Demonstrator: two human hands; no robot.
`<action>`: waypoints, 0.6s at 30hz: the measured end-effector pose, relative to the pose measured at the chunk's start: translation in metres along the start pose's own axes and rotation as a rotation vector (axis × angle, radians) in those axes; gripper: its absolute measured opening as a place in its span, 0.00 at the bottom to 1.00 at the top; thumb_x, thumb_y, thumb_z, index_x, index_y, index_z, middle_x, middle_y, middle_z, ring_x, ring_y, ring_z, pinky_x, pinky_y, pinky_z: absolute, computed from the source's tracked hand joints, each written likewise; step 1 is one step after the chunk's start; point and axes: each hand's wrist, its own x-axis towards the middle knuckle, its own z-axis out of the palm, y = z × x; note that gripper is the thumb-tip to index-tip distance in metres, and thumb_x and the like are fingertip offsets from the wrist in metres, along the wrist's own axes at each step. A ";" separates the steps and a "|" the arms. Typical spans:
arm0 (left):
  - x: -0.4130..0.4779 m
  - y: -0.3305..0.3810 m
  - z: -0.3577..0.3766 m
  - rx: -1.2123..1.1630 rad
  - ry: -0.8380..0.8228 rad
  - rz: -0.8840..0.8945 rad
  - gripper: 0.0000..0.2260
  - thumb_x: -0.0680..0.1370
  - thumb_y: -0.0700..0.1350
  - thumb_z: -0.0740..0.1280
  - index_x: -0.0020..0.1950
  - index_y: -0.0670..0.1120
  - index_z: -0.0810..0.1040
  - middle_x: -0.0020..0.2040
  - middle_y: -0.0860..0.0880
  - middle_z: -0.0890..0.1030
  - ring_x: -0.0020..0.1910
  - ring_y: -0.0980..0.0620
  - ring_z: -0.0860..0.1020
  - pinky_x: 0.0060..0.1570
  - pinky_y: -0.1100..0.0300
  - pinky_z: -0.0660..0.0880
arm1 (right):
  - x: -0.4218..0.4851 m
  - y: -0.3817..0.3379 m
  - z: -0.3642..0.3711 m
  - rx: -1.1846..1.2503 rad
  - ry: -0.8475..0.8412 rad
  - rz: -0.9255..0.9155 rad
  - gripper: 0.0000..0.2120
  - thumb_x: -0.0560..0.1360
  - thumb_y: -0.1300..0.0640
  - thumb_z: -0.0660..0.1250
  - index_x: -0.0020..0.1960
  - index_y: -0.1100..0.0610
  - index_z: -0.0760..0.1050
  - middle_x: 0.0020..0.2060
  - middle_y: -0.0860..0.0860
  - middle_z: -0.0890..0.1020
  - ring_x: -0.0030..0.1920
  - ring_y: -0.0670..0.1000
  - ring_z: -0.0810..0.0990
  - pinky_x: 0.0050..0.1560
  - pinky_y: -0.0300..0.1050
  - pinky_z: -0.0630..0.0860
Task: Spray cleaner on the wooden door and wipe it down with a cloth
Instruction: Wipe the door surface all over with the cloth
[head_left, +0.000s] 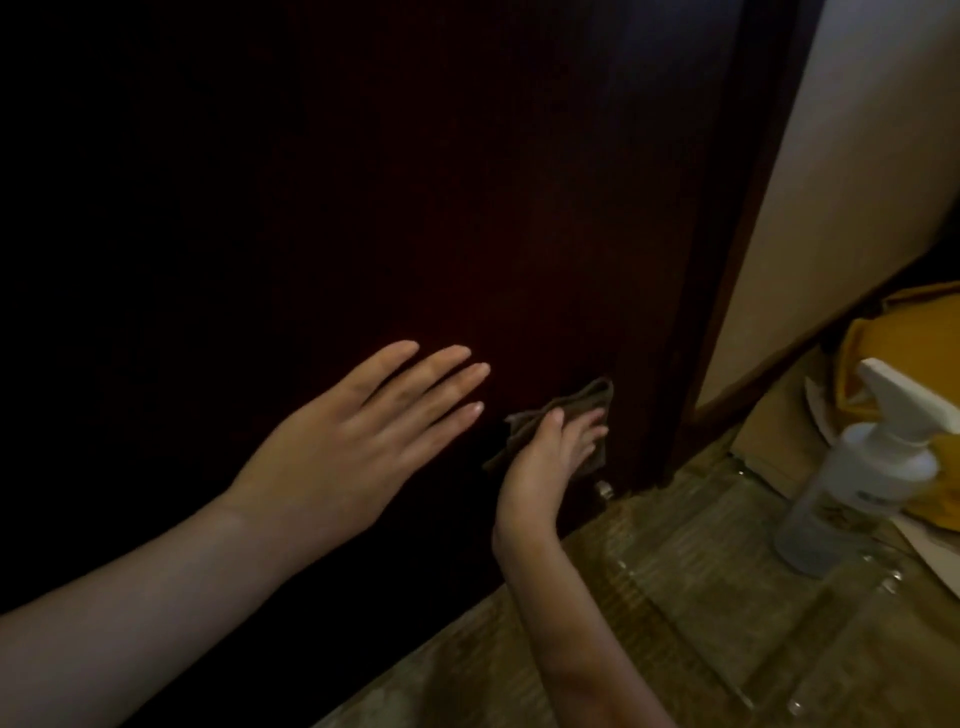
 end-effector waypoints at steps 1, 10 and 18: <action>0.000 -0.002 0.001 -0.042 0.013 -0.028 0.32 0.76 0.50 0.50 0.75 0.40 0.42 0.75 0.37 0.37 0.73 0.38 0.34 0.69 0.43 0.31 | 0.011 -0.012 -0.003 0.019 0.012 -0.023 0.25 0.83 0.50 0.45 0.76 0.49 0.40 0.75 0.47 0.37 0.75 0.48 0.37 0.72 0.47 0.40; 0.001 -0.003 0.004 -0.180 0.036 -0.016 0.28 0.76 0.49 0.49 0.75 0.40 0.56 0.76 0.38 0.51 0.75 0.39 0.47 0.73 0.45 0.39 | 0.077 -0.003 -0.048 -0.074 0.002 -0.025 0.25 0.83 0.49 0.44 0.76 0.51 0.39 0.76 0.50 0.40 0.75 0.51 0.39 0.74 0.51 0.40; -0.007 -0.011 0.002 -0.256 0.100 0.037 0.26 0.75 0.46 0.51 0.72 0.40 0.61 0.75 0.39 0.54 0.75 0.43 0.49 0.74 0.49 0.43 | -0.024 0.039 0.000 -0.056 -0.026 0.138 0.26 0.82 0.51 0.45 0.76 0.55 0.39 0.76 0.52 0.38 0.75 0.50 0.39 0.72 0.45 0.39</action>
